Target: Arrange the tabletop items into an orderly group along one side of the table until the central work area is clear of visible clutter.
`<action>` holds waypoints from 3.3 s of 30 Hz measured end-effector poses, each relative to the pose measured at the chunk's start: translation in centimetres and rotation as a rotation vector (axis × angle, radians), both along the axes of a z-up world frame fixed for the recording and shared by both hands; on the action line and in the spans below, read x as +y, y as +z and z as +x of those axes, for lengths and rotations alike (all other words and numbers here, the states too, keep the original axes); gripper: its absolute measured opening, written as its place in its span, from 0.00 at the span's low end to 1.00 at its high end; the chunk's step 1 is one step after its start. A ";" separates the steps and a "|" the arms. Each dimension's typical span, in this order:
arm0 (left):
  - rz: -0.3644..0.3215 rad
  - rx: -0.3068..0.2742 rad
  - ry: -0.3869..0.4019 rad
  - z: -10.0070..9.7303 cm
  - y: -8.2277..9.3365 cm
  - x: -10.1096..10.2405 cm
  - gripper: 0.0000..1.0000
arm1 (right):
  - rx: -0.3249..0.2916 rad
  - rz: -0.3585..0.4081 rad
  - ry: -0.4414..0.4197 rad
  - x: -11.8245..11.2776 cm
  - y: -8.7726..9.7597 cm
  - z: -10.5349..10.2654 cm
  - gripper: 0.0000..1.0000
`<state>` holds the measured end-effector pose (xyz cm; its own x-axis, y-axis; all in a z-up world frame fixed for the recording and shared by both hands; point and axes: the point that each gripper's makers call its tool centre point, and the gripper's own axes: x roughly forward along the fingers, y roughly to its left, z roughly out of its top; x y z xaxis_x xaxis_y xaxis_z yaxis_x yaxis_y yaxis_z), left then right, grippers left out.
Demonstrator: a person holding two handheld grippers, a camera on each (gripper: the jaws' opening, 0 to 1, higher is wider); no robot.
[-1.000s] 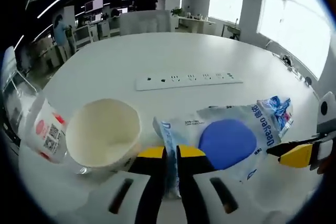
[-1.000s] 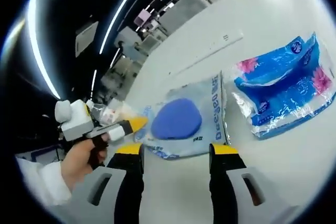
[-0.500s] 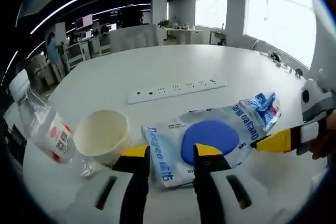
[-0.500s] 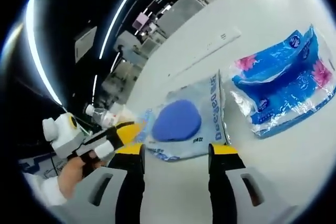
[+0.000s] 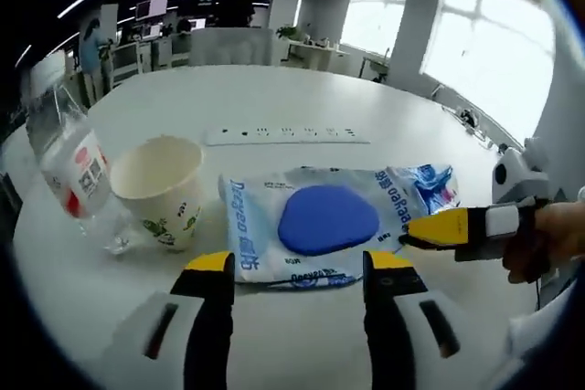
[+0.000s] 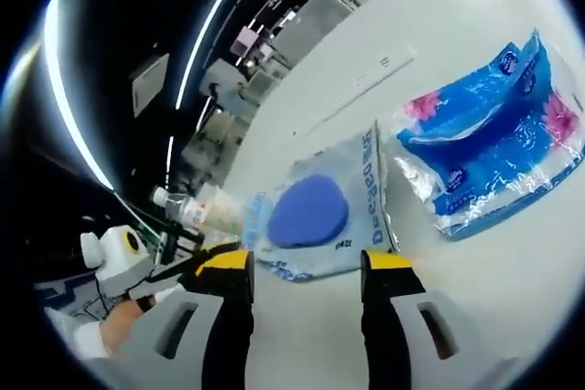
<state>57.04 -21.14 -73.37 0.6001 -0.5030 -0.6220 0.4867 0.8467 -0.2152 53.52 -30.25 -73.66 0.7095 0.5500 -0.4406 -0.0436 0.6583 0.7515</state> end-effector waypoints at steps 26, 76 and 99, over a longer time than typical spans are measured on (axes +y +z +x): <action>-0.088 0.074 0.059 -0.8 0.8 -0.8 0.67 | -0.059 0.037 0.070 -0.5 3.4 -0.1 0.65; 0.048 0.012 0.121 -12.3 4.9 9.9 0.85 | -0.225 -0.277 0.099 -13.9 7.4 -12.6 0.81; 0.136 0.138 0.071 -15.2 0.6 10.5 0.70 | -0.147 -0.280 0.069 -13.9 5.1 -14.9 0.73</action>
